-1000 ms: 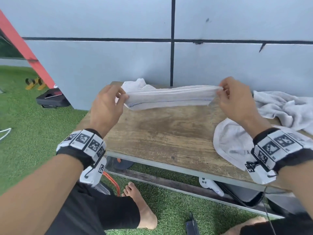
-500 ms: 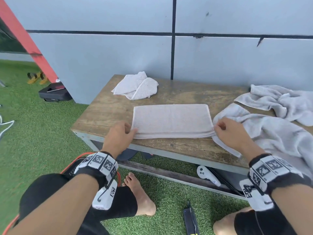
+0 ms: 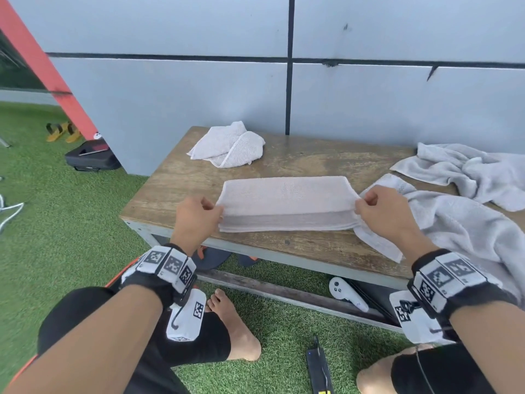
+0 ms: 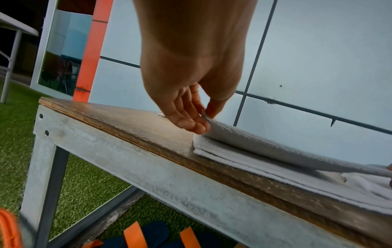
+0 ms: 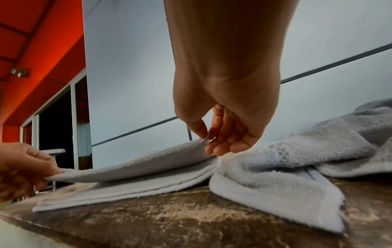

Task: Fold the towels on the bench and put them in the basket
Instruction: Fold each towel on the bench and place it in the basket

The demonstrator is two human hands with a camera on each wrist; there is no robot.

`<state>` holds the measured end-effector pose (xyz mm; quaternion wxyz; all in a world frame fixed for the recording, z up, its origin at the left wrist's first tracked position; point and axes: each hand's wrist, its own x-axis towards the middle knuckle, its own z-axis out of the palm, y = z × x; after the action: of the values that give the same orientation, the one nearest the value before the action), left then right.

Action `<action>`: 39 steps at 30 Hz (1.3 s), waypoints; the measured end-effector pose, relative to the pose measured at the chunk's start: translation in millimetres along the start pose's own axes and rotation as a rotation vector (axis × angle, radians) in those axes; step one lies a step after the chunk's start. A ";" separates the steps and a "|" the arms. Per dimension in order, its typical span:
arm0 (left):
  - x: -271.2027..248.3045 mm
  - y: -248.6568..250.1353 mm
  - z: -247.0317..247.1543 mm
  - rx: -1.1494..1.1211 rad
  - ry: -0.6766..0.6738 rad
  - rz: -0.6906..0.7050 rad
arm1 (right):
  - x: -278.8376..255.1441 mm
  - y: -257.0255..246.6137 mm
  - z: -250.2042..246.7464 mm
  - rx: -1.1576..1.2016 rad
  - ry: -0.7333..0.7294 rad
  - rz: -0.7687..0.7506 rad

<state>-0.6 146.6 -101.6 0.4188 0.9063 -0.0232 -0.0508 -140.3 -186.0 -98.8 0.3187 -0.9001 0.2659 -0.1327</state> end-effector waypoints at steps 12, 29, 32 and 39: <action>-6.5 -4.1 3.5 -0.120 -0.068 -0.131 | 0.2 7.7 -2.3 -0.056 -0.122 0.087; 1.2 14.8 40.3 0.335 0.146 0.455 | 10.2 -41.0 20.8 -0.191 -0.041 -0.087; 7.7 43.7 82.2 0.380 0.014 0.629 | 17.4 -72.7 57.0 -0.200 -0.150 -0.248; 17.2 40.1 135.7 0.651 -0.252 0.505 | 19.9 -41.5 113.6 -0.447 -0.287 -0.349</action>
<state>1.4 16.5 -159.6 0.1041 0.9438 -0.3102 -0.0469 -61.2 -112.8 -157.1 0.1199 -0.9893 0.0824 0.0049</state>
